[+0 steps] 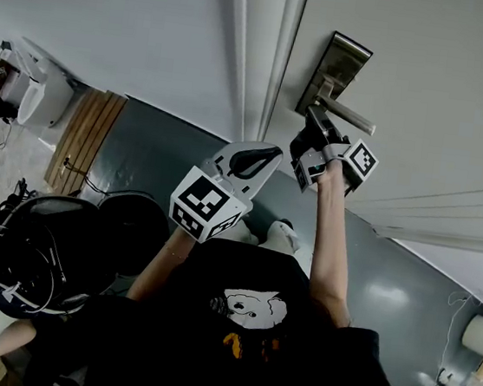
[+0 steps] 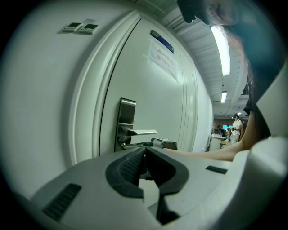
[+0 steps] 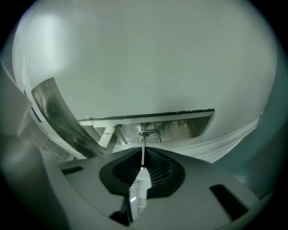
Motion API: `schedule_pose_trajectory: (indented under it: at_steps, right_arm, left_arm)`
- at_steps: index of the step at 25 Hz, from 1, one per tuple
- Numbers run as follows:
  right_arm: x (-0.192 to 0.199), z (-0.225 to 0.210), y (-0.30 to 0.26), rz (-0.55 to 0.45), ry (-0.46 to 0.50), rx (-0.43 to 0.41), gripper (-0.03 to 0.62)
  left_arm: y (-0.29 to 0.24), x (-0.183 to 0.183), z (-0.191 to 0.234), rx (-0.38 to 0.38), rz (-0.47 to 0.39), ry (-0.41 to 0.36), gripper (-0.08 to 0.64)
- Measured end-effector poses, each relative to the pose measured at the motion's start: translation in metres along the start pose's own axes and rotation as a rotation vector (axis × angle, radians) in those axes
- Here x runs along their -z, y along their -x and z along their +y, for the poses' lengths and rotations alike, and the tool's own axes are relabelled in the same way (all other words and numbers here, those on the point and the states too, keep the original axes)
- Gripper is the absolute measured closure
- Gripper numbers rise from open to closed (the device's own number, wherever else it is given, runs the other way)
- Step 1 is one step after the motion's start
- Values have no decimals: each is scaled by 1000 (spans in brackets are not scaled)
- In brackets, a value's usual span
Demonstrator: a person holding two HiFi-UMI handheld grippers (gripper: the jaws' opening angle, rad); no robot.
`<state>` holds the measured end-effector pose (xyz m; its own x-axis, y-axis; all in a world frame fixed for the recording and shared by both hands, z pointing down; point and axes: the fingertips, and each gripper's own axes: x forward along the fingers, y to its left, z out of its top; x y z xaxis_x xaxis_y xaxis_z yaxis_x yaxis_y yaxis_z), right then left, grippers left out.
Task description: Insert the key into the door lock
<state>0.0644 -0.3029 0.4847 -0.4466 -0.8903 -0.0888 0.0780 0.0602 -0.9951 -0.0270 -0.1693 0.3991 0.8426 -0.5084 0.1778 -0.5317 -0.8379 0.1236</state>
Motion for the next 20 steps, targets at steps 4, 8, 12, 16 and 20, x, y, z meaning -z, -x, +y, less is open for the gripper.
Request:
schedule_pose_trajectory:
  at_steps: [4, 8, 12, 16, 20]
  right_arm:
    - [-3, -2, -1, 12, 6, -8, 572]
    - [-4, -4, -2, 19, 22, -17, 572]
    - [-2, 0, -3, -3, 42, -18, 571]
    - [-2, 4, 2, -31, 76, 10, 570]
    - [1, 4, 19, -43, 100, 42, 558]
  left_arm:
    - [1, 4, 2, -15, -1, 4, 546]
    - [3, 5, 7, -31, 2, 7, 546]
    - [4, 4, 5, -30, 5, 14, 546]
    - [6, 5, 4, -28, 13, 22, 546]
    - [10, 6, 4, -27, 14, 33, 546]
